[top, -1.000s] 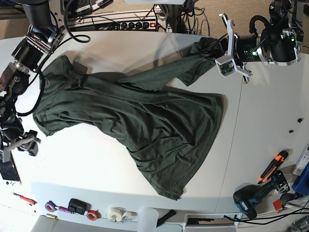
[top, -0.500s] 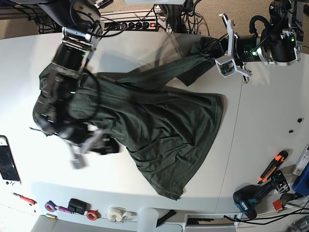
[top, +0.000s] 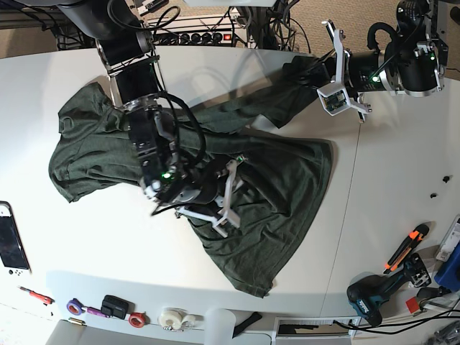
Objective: Layout the t-shirt on the table in an organized manner, then fold the t-shirt properly
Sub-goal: 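Release the shirt with the right gripper and lift it away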
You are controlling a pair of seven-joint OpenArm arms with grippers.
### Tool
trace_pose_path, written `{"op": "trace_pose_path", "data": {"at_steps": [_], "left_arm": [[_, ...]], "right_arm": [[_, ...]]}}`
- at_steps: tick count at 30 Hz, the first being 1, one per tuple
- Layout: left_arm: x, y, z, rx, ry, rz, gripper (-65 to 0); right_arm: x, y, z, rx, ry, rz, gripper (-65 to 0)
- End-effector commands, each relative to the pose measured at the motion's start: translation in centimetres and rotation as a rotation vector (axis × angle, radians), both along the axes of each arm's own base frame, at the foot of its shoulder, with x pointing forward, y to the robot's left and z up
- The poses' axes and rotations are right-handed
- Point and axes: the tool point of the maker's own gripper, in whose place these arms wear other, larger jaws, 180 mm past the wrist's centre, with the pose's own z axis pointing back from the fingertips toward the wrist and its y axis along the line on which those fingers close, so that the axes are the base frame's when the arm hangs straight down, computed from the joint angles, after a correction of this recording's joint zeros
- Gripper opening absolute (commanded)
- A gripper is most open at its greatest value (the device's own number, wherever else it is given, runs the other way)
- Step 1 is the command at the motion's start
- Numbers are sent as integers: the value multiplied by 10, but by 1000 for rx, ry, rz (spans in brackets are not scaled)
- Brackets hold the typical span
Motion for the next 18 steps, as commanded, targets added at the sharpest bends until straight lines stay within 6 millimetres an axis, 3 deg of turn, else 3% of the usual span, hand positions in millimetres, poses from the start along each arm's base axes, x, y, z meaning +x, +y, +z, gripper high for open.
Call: {"op": "trace_pose_path", "data": {"at_steps": [1,4,8,11,12,15,18], "left_arm": [[1,-2,8,-28,-22,-8,-650],[1,-2,8,-28,-22,-8,-650],[1,-2,8,-23,-24,-7,-637],[5,0,7,-16,-35,7,-336],[10,1,8,-20,-39,40,-281],[23,4,11,-18,-86,100,-263],[28,7,10,-2,-110,111,-264]], "right_arm": [[13,4,19,26,-62,-7,-343],[20,-4,19,-9,-83,-53,-343],[37,-32,22,-121,-160,-165,-343],[48,-54,31,-160,-213,-249,-343],[51,-61,34,-159,-222,-272,-343],[58,-85,46,-137,-242,-354,-343],[64,-124,59,-138,-271,-470,-343]]}}
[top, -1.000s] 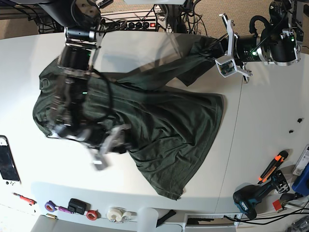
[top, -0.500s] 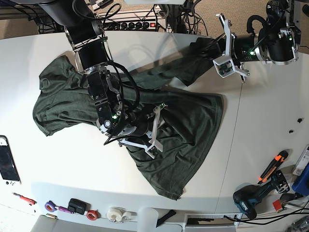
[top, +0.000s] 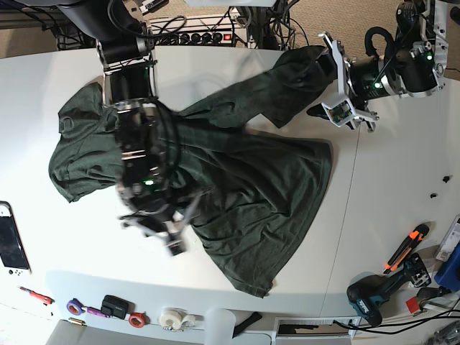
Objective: Layout the t-shirt on the table in an organized manner, then fold the t-shirt properly
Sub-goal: 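Release the shirt with the right gripper and lift it away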
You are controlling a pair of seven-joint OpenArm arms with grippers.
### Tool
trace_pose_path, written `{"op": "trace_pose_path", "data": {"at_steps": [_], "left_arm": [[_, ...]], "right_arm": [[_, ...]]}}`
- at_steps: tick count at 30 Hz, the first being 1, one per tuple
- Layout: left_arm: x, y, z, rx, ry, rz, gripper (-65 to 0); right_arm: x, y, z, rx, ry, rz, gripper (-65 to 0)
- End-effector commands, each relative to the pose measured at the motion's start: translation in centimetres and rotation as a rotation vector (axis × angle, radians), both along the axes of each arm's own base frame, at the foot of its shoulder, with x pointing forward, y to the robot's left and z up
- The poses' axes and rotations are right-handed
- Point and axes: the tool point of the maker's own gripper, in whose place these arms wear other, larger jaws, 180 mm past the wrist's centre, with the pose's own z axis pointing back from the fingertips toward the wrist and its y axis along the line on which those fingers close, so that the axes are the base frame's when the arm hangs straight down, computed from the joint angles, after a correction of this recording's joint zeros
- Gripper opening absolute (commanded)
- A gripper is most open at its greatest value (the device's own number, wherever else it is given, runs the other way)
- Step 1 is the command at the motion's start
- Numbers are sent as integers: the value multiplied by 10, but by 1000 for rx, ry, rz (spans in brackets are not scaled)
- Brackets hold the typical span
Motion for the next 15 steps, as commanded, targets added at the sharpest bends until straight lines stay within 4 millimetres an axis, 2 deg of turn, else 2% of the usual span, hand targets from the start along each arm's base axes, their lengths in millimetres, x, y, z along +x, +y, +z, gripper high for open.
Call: {"op": "trace_pose_path", "data": {"at_steps": [1,3,5,8,12,15], "left_arm": [[3,-2,9,-26,-27,1,-264],[3,-2,9,-26,-27,1,-264],[3,-2,9,-26,-27,1,-264],[4,-2,10,-26,-28,1,-263],[4,-2,10,-27,-31,1,-263],[6,-2,12,-27,-38,1,-264]], "right_arm": [[13,-16,27,8,-83,-48,-343],[11,-45,34,27,-90,-111,-343],[-1,-75,33,47,-40,-160,-343],[-23,-103,31,172,9,-177,-343],[-69,-147,27,253,-6,-250,-343],[-113,-166,23,320,-19,-283,-343]]}}
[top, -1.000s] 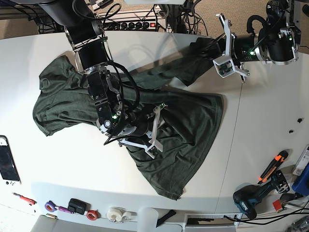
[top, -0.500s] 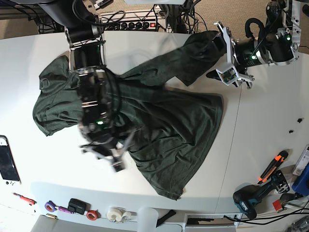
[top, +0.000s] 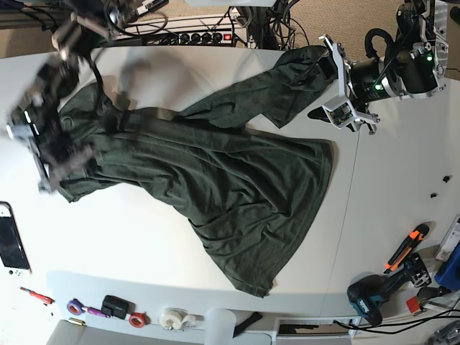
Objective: Layout the t-shirt on the table in an organized manner, then fold the t-shirt properly
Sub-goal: 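Release the shirt with the right gripper and lift it away, then grasp the shirt's collar edge with the right gripper, left gripper regrasps body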
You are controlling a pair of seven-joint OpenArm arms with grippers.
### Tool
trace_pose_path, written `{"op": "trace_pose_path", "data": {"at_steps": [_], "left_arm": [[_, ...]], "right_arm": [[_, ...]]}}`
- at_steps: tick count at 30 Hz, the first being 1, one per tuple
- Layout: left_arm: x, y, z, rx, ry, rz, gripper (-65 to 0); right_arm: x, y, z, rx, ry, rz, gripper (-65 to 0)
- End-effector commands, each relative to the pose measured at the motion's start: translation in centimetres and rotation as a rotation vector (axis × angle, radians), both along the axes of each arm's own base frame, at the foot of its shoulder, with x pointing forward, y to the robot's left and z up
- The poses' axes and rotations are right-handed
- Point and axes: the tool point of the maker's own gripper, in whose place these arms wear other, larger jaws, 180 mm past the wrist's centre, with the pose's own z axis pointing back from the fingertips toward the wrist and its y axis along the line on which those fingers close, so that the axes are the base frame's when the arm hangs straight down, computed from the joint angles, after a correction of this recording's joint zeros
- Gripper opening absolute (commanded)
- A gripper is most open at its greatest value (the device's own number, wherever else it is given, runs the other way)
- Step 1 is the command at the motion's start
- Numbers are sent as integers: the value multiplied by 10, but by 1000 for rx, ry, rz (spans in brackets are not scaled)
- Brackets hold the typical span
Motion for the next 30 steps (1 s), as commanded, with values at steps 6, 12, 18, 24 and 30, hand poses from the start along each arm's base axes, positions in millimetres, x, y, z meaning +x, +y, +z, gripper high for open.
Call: {"op": "trace_pose_path", "data": {"at_steps": [6,12,18,24,30], "left_arm": [[5,-2,11,-27,-38,-7,-264],[5,-3,12,-27,-38,-7,-263],[5,-3,12,-27,-38,-7,-264],[5,-3,12,-27,-38,-7,-264],[5,-3,12,-27,-38,-7,-264]], "right_arm": [[-59,-38,24,125,-172,-137,-343],[-110,-99,7,170,-237,-437,-343],[-113,-112,-41,357,-216,-531,-291],[-90,-98,-71,513,-188,-539,-291],[-66,-55,-87,539,-88,-372,-358]]}}
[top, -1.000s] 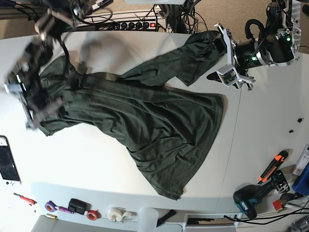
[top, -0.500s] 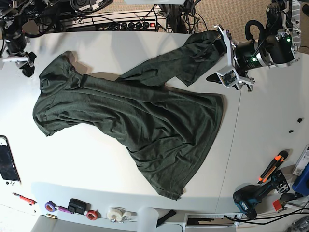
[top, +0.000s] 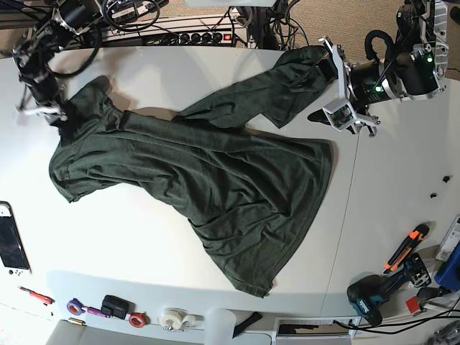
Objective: Layout the t-shirt on the table in an organized manner, then fold the t-shirt properly
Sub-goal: 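Grasp the shirt's collar edge with the right gripper, left gripper regrasps body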
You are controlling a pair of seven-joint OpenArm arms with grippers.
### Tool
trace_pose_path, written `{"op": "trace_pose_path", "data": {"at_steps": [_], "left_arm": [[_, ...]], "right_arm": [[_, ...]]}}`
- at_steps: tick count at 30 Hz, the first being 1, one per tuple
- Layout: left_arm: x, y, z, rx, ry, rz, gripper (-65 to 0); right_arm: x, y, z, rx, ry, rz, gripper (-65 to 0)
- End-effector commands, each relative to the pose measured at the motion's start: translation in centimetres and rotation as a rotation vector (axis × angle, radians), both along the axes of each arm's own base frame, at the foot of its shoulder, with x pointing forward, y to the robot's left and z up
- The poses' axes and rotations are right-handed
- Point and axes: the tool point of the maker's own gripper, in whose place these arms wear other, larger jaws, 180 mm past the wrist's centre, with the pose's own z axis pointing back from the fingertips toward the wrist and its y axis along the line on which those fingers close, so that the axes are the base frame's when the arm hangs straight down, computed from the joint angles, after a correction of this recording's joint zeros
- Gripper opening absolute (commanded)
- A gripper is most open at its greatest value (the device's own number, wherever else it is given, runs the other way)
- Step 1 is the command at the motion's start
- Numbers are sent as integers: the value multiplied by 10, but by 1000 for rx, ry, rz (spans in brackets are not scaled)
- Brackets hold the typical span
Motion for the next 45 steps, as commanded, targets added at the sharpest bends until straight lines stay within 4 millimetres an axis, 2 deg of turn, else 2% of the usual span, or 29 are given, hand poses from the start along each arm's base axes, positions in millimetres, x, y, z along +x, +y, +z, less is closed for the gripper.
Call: {"op": "trace_pose_path", "data": {"at_steps": [1,3,5,8,15,19,22,25,28,31,35,38,41,45], "left_arm": [[2,-2,9,-24,-28,-8,-264],[2,-2,10,-25,-28,-8,-264],[2,-2,9,-24,-28,-8,-264],[2,-2,9,-24,-28,-8,-264],[5,-2,11,-20,-51,-12,-269],[30,10,14,48,-176,27,-286],[53,21,10,86,-212,62,-286],[72,27,-12,149,-187,62,-288],[76,15,-44,225,-164,-38,-331],[83,3,-70,335,-196,-118,-333],[104,4,-80,498,-297,-140,-333],[118,15,-85,629,-388,-169,-333],[118,31,-100,744,-408,-214,-333],[106,50,-125,827,-382,-258,-333]], "right_arm": [[-4,10,-6,0,61,67,-450],[-3,31,-5,55,63,149,-642],[0,49,6,128,6,220,-650],[13,52,41,186,-190,225,-650],[9,22,97,56,-351,160,-650],[4,11,122,-50,-383,140,-650],[5,12,128,-90,-379,154,-650],[5,13,129,-101,-383,161,-650],[5,13,129,-100,-383,161,-650],[5,13,129,-100,-383,161,-650],[5,11,130,-107,-379,163,-650],[5,7,133,-122,-378,166,-650],[5,3,137,-137,-377,170,-650],[5,2,138,-143,-376,171,-650]]}}
